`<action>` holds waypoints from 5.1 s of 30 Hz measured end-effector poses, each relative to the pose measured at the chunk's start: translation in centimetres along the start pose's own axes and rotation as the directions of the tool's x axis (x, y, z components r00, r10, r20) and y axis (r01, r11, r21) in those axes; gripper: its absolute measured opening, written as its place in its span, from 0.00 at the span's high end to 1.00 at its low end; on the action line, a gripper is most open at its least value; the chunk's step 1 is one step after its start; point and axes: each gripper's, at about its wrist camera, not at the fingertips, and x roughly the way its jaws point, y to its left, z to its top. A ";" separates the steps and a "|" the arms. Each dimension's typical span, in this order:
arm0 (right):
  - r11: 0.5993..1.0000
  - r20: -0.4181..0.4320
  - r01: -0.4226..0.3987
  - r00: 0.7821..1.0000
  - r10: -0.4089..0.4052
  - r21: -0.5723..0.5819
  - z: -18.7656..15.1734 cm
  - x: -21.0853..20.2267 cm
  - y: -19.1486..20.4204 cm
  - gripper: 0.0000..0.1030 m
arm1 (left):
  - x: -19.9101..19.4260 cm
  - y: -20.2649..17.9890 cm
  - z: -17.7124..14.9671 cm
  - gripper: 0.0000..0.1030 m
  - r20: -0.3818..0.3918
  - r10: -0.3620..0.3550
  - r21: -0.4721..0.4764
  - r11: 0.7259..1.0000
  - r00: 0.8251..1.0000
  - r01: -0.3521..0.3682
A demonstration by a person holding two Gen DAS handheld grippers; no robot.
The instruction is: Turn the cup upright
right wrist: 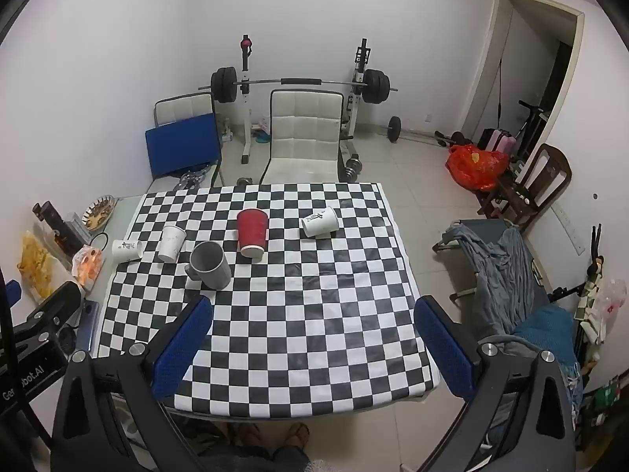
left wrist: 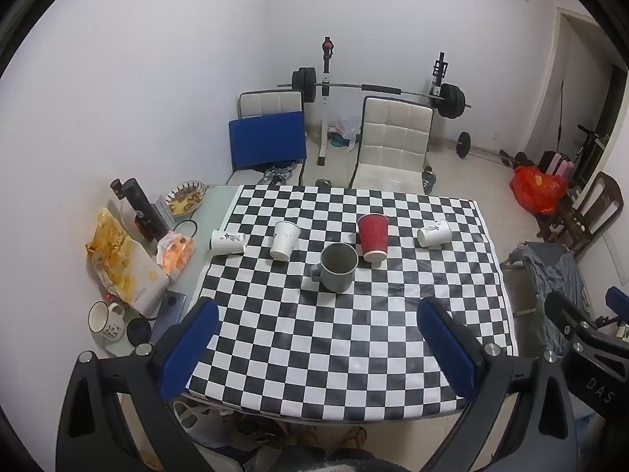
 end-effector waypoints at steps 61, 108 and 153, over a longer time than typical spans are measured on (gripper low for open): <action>1.000 0.016 0.001 1.000 -0.002 0.012 0.5 -0.4 0.2 0.00 | -1.2 -0.6 3.5 0.00 0.042 -0.002 0.016 1.000 0.999 0.001; 0.992 -0.086 -0.075 0.993 0.083 0.098 -0.2 8.8 -2.4 0.00 | 5.6 -3.0 0.7 0.00 0.068 0.178 -0.005 0.984 0.982 -0.178; 0.989 -0.455 -0.070 0.891 0.002 -0.133 -4.2 48.0 8.9 0.00 | 37.9 0.6 -3.8 0.00 -0.135 0.000 -0.079 0.997 0.991 -0.011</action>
